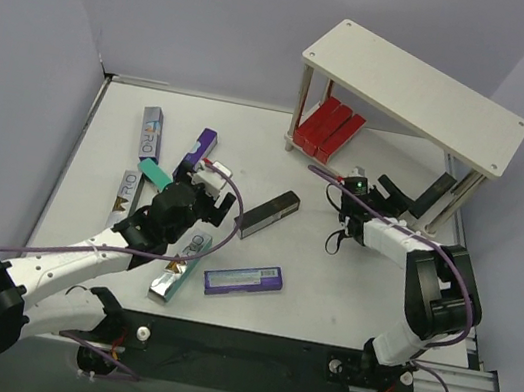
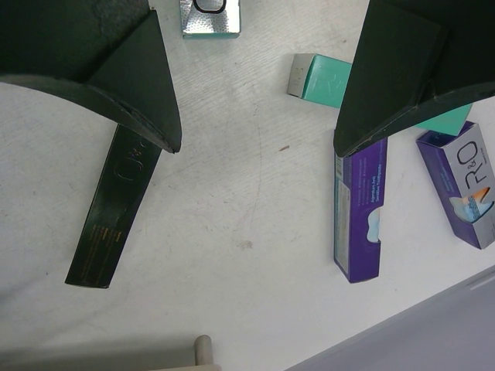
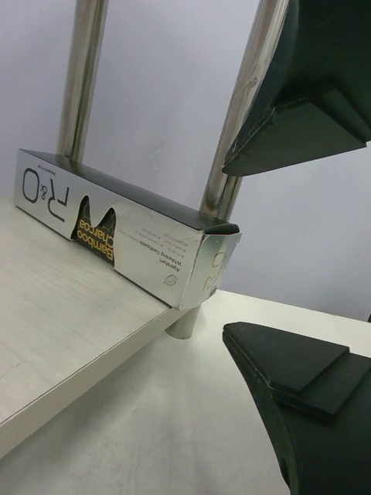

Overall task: Place and organize the toothpastes onto the shelf
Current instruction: Adjust the toothpaste on the shelf.

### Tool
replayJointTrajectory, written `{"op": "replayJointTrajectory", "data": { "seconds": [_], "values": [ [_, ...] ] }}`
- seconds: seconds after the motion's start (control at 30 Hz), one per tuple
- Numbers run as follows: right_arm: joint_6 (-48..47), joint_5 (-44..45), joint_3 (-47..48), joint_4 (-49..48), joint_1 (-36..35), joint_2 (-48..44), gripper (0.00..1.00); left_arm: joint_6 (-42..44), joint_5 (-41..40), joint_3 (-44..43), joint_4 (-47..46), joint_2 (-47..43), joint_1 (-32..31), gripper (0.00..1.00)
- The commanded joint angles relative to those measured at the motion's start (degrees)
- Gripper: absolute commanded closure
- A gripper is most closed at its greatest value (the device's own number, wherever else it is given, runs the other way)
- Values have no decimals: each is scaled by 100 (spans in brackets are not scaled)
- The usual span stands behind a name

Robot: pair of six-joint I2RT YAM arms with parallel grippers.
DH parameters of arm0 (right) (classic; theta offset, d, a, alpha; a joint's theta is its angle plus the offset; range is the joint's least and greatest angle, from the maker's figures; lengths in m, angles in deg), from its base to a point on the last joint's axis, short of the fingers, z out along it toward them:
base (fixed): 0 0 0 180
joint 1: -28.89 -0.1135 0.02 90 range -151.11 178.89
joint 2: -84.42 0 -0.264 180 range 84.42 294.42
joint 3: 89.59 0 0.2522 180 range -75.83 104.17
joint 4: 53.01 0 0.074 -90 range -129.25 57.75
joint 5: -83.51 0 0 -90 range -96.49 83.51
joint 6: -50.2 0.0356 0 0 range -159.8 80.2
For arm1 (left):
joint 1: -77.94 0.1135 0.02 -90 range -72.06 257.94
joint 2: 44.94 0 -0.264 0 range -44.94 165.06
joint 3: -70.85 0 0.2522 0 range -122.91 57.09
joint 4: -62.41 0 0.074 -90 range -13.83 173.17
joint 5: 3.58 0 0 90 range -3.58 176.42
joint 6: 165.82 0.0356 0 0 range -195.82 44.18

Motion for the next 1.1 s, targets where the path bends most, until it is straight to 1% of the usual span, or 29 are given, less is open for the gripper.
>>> {"op": "replayJointTrajectory", "data": {
  "seconds": [0.0,0.13,0.2,0.23,0.27,0.4,0.7,0.9,1.07],
  "values": [
    [-69,136,263,106,213,-55,24,35,78,-199,-229,-61,-30,9],
    [-131,31,351,105,327,-2,33,26,104,-191,-247,-52,-39,9],
    [-122,13,377,105,371,15,35,26,113,-191,-256,-35,-47,9],
    [-114,4,377,105,371,33,40,17,122,-191,-247,-26,-56,9],
    [-114,4,403,114,362,42,43,17,122,-199,-256,-26,-65,9],
    [-122,-48,483,211,257,-2,44,17,122,-191,-256,-17,-91,9],
    [-201,13,623,211,485,244,44,52,78,-191,-264,-35,-109,9],
    [-254,232,658,132,520,253,44,70,52,-182,-264,-44,-109,9],
    [-281,5,737,184,231,33,44,70,52,-182,-265,-26,-100,9]
  ]
}}
